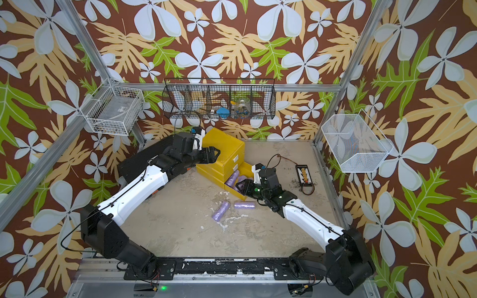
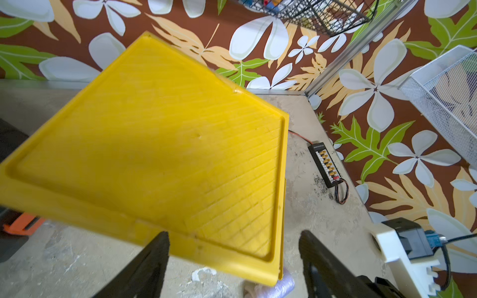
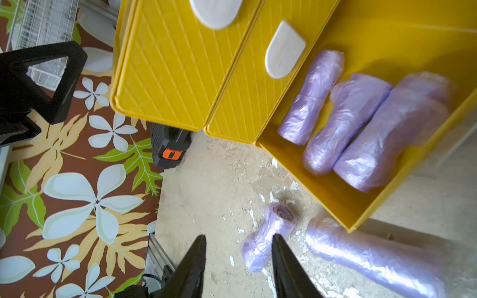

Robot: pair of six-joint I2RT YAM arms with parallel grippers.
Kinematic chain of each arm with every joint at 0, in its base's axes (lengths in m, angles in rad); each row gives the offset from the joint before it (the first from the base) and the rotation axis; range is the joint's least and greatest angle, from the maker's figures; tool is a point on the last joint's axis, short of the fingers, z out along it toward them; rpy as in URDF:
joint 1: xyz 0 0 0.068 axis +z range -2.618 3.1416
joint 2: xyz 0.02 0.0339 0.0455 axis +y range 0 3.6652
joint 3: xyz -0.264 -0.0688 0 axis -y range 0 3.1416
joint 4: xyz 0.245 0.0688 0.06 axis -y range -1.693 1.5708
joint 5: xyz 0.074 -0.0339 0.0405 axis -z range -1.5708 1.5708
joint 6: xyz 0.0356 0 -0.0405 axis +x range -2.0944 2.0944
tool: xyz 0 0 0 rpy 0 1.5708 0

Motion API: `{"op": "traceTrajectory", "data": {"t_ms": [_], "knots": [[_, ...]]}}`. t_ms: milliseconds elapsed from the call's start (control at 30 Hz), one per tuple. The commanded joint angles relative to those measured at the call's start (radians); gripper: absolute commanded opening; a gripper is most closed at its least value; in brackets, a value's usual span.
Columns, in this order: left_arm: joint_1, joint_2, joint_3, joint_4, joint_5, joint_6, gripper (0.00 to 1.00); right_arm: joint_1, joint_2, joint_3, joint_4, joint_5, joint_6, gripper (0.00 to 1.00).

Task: Sort the rolls of trash bags by color and place them into the drawer
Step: Pick up the roll of trash bags from the center of the board.

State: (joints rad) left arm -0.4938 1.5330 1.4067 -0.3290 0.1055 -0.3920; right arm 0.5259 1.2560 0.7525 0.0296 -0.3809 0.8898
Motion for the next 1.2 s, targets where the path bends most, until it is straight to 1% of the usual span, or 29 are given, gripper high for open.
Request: {"op": "traceTrajectory", "data": {"t_ms": [0,167,267,433,533,700,1000,1100,1167], "knots": [[0.000,-0.086,-0.105,0.030,-0.033,-0.027,0.82,0.074,-0.002,-0.025,0.056,0.062,0.040,0.49],[0.000,-0.240,-0.315,0.073,-0.052,-0.071,0.83,0.196,0.047,-0.082,0.137,0.107,0.109,0.54],[0.000,-0.323,-0.427,0.095,-0.059,-0.099,0.84,0.265,0.100,-0.114,0.197,0.130,0.157,0.55],[0.000,-0.419,-0.537,0.102,-0.066,-0.118,0.85,0.339,0.207,-0.123,0.261,0.150,0.216,0.56],[0.001,-0.446,-0.561,0.098,-0.069,-0.120,0.85,0.345,0.265,-0.113,0.271,0.159,0.234,0.56],[0.001,-0.471,-0.578,0.093,-0.073,-0.116,0.86,0.345,0.309,-0.094,0.276,0.201,0.244,0.56],[0.001,-0.477,-0.578,0.098,-0.064,-0.112,0.87,0.341,0.451,0.009,0.261,0.211,0.252,0.57],[0.001,-0.477,-0.568,0.094,-0.063,-0.108,0.88,0.341,0.485,0.034,0.259,0.212,0.253,0.53],[0.001,-0.473,-0.557,0.092,-0.065,-0.104,0.88,0.341,0.498,0.039,0.265,0.214,0.256,0.47]]}}
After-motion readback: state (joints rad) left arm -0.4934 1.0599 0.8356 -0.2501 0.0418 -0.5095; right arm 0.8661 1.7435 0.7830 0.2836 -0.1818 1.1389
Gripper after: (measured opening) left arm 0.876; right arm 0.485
